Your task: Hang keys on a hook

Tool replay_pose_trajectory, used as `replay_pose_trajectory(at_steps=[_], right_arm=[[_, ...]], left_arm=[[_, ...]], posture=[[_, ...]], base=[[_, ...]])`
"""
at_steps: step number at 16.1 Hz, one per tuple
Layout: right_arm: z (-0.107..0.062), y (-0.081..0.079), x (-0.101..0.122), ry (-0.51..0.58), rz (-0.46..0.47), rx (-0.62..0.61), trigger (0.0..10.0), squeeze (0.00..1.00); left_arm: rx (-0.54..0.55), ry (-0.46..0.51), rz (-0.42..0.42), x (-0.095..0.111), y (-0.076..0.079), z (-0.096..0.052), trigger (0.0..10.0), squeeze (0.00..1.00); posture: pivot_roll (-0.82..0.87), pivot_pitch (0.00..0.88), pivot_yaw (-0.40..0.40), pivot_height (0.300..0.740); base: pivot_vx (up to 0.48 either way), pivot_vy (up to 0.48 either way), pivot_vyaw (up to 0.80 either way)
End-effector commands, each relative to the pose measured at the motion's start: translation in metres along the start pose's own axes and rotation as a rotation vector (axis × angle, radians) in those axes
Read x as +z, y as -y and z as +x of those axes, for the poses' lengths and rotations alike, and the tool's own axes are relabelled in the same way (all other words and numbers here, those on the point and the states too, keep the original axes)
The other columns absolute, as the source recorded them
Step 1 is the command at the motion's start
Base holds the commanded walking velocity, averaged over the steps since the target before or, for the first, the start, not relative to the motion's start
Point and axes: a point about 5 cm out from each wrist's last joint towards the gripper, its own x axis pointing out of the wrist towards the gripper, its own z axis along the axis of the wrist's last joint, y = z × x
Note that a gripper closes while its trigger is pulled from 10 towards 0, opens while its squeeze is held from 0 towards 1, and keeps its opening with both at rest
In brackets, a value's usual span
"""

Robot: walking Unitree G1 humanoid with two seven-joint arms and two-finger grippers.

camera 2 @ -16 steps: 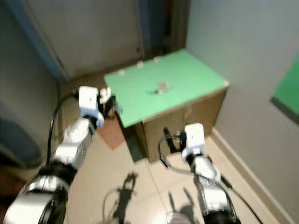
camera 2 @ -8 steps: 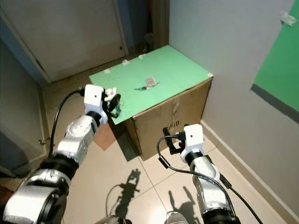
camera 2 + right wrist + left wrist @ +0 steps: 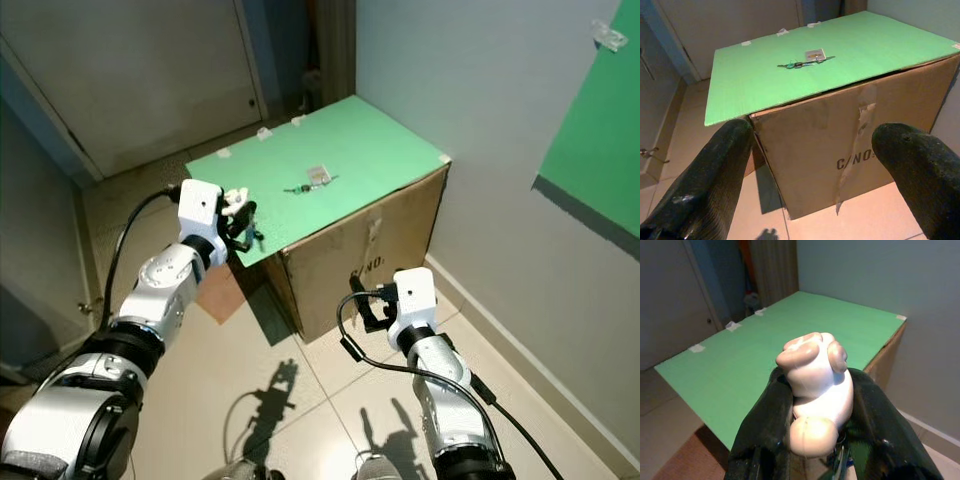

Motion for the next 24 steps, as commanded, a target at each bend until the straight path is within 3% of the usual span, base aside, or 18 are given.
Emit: replay_pose_trajectory(at_steps=[1,5,10,24], right_arm=[[0.001,-0.002,0.001,0.001,-0.007,0.006,10.0,0.00],[0.002,-0.004,0.001,0.005,-0.005,0.008,10.0,0.00],[0.000,-0.007,-0.002,0.000,0.003,0.015,10.0,0.00],[-0.001,-0.008,-0.005,-0.016,-0.002,-0.004,10.0,0.00]], left_arm=[[0.006,0.008,0.024,0.004,-0.004,0.001,0.0,0.03],[-0.012,0.013,0.033,0.002,0.001,0.002,0.0,0.03],[-0.027,0.014,0.031,0.001,0.003,0.002,0.0,0.04],[-0.082,0.010,0.017,0.017,0.011,0.015,0.0,0.03]], posture=[[-0.30,0.031,0.134,0.740],[-0.30,0.036,0.135,0.740],[-0.30,0.044,0.142,0.740],[-0.32,0.041,0.162,0.740]], base=[[0.000,0.000,-0.76],[0.000,0.000,-0.77],[0.000,0.426,-0.77],[0.000,0.000,-0.77]])
